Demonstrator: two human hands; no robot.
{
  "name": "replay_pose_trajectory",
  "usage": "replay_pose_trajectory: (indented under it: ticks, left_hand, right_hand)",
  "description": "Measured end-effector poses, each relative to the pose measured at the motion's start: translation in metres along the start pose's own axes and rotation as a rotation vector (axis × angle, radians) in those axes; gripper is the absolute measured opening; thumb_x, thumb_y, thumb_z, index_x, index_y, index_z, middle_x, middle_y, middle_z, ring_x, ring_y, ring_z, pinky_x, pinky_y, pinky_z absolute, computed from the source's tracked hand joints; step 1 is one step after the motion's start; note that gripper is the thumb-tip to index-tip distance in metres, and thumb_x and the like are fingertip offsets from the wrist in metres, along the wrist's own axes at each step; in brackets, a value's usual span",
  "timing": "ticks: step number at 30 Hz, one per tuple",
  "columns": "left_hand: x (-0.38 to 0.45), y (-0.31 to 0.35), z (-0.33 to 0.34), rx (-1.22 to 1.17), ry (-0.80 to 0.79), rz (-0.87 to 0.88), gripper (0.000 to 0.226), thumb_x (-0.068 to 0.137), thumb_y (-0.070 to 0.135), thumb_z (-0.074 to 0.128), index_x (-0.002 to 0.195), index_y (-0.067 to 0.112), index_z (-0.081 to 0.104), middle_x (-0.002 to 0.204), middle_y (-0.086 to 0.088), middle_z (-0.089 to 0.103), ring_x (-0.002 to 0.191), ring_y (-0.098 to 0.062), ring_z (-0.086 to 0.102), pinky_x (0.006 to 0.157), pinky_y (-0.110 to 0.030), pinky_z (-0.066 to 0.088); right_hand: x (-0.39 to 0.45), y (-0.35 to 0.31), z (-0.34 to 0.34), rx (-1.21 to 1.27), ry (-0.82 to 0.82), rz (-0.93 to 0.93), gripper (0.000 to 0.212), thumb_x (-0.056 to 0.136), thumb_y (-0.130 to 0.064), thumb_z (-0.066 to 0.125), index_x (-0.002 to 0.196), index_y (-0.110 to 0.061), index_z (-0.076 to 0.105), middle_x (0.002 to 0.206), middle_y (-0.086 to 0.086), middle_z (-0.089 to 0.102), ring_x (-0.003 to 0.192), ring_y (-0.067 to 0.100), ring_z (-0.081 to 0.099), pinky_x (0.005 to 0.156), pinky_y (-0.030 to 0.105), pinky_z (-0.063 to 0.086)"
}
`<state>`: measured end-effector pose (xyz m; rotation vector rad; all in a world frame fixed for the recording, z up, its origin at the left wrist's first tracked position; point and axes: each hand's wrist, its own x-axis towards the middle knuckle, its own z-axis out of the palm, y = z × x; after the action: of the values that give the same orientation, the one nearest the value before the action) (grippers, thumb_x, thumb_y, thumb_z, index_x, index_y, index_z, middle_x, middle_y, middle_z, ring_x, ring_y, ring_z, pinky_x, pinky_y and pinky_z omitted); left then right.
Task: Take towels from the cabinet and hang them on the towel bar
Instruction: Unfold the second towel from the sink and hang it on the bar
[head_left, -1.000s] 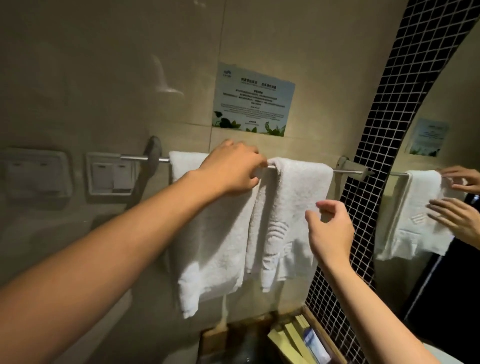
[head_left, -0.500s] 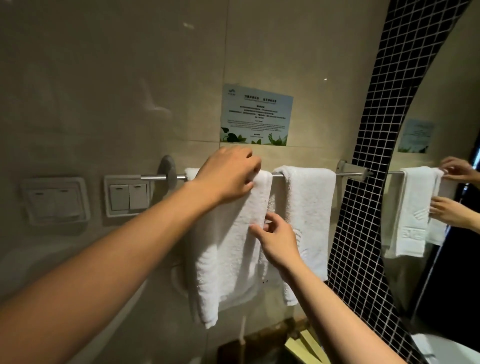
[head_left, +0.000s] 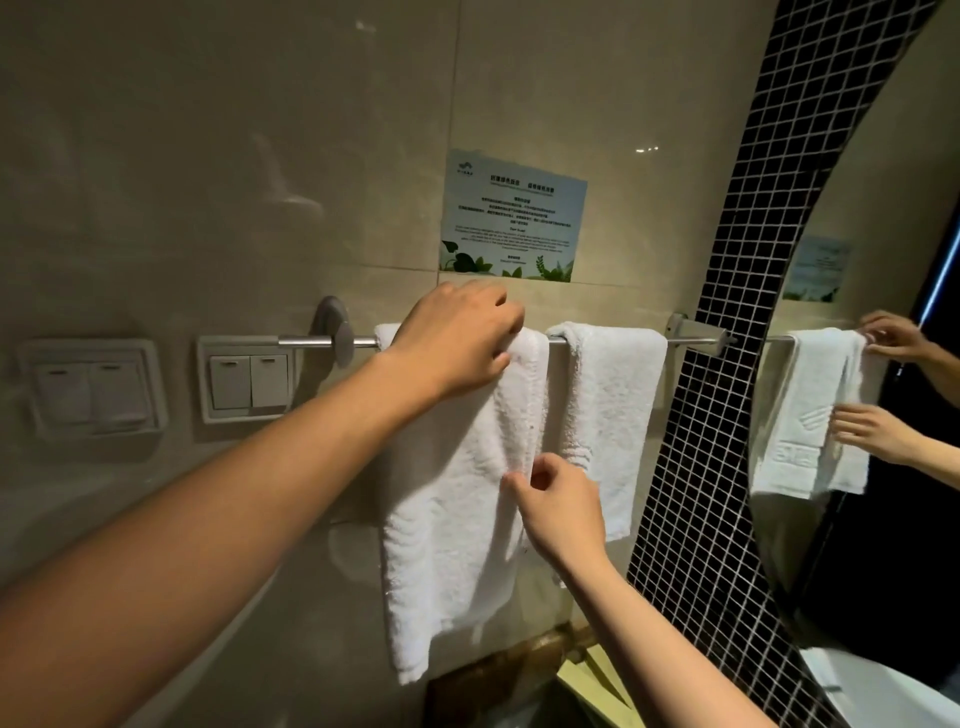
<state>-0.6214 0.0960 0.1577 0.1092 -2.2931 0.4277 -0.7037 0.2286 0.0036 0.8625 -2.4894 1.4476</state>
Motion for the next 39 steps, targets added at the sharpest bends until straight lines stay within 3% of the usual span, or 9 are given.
replay_pose_trajectory:
  ticks: [2, 4, 10, 13, 16, 18, 28, 33, 39]
  left_hand:
    - [-0.001, 0.0, 0.0, 0.015, -0.005, -0.014, 0.026, 0.09, 0.041, 0.06, 0.109, 0.023, 0.06, 0.108, 0.0, 0.061, 0.1, -0.019, 0.057, 0.088, -0.036, 0.048]
    - [-0.002, 0.001, -0.001, 0.036, -0.017, -0.025, 0.026, 0.09, 0.041, 0.058, 0.109, 0.023, 0.06, 0.109, 0.0, 0.062, 0.101, -0.021, 0.057, 0.087, -0.038, 0.047]
    - [-0.009, -0.006, -0.008, 0.084, -0.104, -0.092, 0.033, 0.092, 0.046, 0.053, 0.115, 0.023, 0.059, 0.112, -0.001, 0.065, 0.098, -0.025, 0.062, 0.076, -0.036, 0.043]
    - [-0.014, -0.008, -0.009, 0.117, -0.105, -0.079, 0.034, 0.094, 0.048, 0.052, 0.116, 0.023, 0.059, 0.108, -0.002, 0.065, 0.096, -0.025, 0.063, 0.083, -0.04, 0.049]
    - [-0.011, -0.006, -0.008, 0.153, -0.119, -0.082, 0.03, 0.095, 0.046, 0.051, 0.111, 0.021, 0.059, 0.104, -0.006, 0.065, 0.094, -0.028, 0.062, 0.081, -0.04, 0.047]
    - [-0.008, -0.005, -0.008, 0.168, -0.127, -0.081, 0.03, 0.095, 0.046, 0.051, 0.109, 0.021, 0.06, 0.104, -0.006, 0.065, 0.094, -0.028, 0.062, 0.079, -0.039, 0.046]
    - [-0.013, -0.002, -0.011, 0.188, -0.154, -0.079, 0.034, 0.098, 0.047, 0.045, 0.115, 0.022, 0.058, 0.108, -0.006, 0.065, 0.097, -0.028, 0.062, 0.082, -0.04, 0.046]
    - [-0.023, 0.009, -0.01, 0.111, -0.174, -0.113, 0.044, 0.095, 0.043, 0.048, 0.133, 0.021, 0.049, 0.127, -0.008, 0.06, 0.114, -0.028, 0.056, 0.094, -0.043, 0.044]
    - [-0.057, 0.033, -0.006, 0.068, -0.242, -0.054, 0.064, 0.096, 0.044, 0.046, 0.153, 0.021, 0.027, 0.162, -0.011, 0.021, 0.15, -0.027, 0.015, 0.123, -0.048, 0.006]
  right_hand:
    - [0.0, -0.01, -0.007, -0.037, 0.048, -0.013, 0.028, 0.082, -0.05, 0.062, 0.097, -0.027, 0.065, 0.085, -0.009, 0.069, 0.084, 0.018, 0.063, 0.074, 0.039, 0.053]
    - [0.002, -0.018, -0.011, -0.026, 0.073, -0.055, 0.04, 0.082, -0.053, 0.062, 0.117, -0.031, 0.062, 0.097, -0.012, 0.07, 0.094, 0.015, 0.064, 0.082, 0.039, 0.053]
    - [0.019, -0.035, -0.016, 0.035, 0.103, -0.121, 0.069, 0.087, -0.049, 0.062, 0.147, -0.023, 0.042, 0.138, -0.002, 0.059, 0.115, 0.023, 0.061, 0.099, 0.044, 0.048]
    - [0.028, -0.045, -0.017, 0.127, 0.096, -0.101, 0.062, 0.087, -0.043, 0.066, 0.142, -0.02, 0.047, 0.134, 0.0, 0.06, 0.117, 0.023, 0.059, 0.098, 0.041, 0.048]
    - [0.034, -0.055, -0.015, 0.169, 0.121, -0.052, 0.023, 0.086, -0.035, 0.066, 0.102, -0.019, 0.064, 0.094, -0.003, 0.069, 0.093, 0.023, 0.063, 0.08, 0.037, 0.05]
    - [0.039, -0.058, -0.016, 0.163, 0.149, -0.014, 0.016, 0.087, -0.033, 0.062, 0.084, -0.018, 0.063, 0.08, -0.001, 0.067, 0.084, 0.026, 0.062, 0.074, 0.038, 0.05]
    - [0.051, -0.052, -0.033, 0.026, 0.225, -0.019, 0.018, 0.091, -0.039, 0.06, 0.097, -0.024, 0.068, 0.094, 0.0, 0.072, 0.095, 0.026, 0.062, 0.074, 0.037, 0.048]
    - [0.031, -0.045, -0.04, 0.013, 0.225, -0.044, 0.034, 0.088, -0.043, 0.063, 0.115, -0.024, 0.065, 0.105, -0.004, 0.072, 0.101, 0.022, 0.063, 0.082, 0.037, 0.05]
    - [0.002, -0.026, -0.046, -0.068, 0.139, -0.077, 0.041, 0.089, -0.043, 0.058, 0.123, -0.021, 0.062, 0.121, 0.001, 0.068, 0.11, 0.023, 0.062, 0.09, 0.039, 0.05]
